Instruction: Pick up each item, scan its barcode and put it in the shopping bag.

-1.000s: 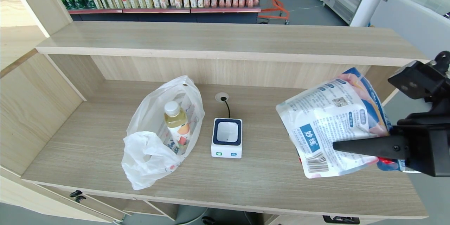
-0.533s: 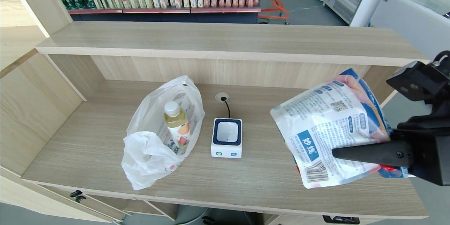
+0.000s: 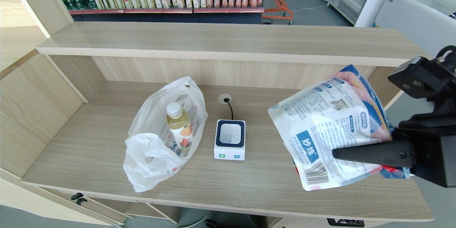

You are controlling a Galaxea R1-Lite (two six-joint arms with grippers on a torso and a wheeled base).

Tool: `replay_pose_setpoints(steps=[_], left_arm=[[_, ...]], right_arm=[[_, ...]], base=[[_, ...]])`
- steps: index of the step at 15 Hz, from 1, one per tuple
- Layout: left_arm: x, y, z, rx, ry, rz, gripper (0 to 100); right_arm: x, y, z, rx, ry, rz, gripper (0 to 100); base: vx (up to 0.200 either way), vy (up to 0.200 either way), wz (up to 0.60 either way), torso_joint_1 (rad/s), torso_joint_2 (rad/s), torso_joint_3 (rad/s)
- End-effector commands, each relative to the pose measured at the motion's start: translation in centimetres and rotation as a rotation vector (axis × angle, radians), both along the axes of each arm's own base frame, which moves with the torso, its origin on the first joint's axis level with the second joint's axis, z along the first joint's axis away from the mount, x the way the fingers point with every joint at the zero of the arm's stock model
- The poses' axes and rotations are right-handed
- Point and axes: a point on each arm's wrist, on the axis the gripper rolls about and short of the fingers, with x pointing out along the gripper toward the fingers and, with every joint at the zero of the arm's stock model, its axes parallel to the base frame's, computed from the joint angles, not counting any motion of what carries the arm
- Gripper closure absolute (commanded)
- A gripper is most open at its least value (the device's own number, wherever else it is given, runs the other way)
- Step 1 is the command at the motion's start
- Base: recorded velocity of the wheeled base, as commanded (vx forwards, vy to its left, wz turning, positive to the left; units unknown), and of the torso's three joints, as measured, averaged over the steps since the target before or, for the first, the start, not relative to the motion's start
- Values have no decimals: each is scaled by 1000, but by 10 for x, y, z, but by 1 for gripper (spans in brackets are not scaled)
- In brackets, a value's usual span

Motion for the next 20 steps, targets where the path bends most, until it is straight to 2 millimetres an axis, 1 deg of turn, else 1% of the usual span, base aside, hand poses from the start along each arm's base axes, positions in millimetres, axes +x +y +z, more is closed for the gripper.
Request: replay_pose_setpoints(steps=[1, 8, 14, 15, 16, 17, 19, 20], left_arm=[[0, 0, 0, 0, 0, 1, 0], [0, 0, 0, 0, 0, 1, 0], [0, 0, 0, 0, 0, 1, 0], [0, 0, 0, 0, 0, 1, 0], [0, 0, 0, 0, 0, 1, 0], [0, 0, 0, 0, 0, 1, 0], [0, 0, 0, 0, 0, 1, 0], [0, 0, 0, 0, 0, 1, 0]], right_arm=[[3, 3, -1, -3, 5, 7, 100], [7, 4, -2, 0, -7, 7, 100], [4, 8, -2, -4, -26, 31, 100], [4, 7, -4, -20, -88, 36, 100], [4, 5, -7, -63, -191, 13, 100], [5, 2, -13, -147, -341, -38, 100], [11, -15, -22, -346, -608, -144, 100], [14, -30, -24, -473, -753, -202, 100]], base=[[0, 0, 0, 0, 0, 0], [0, 0, 0, 0, 0, 0], [0, 0, 0, 0, 0, 0], [0, 0, 0, 0, 0, 0], [0, 0, 0, 0, 0, 0], [0, 0, 0, 0, 0, 0], [0, 0, 0, 0, 0, 0], [0, 0, 0, 0, 0, 0]])
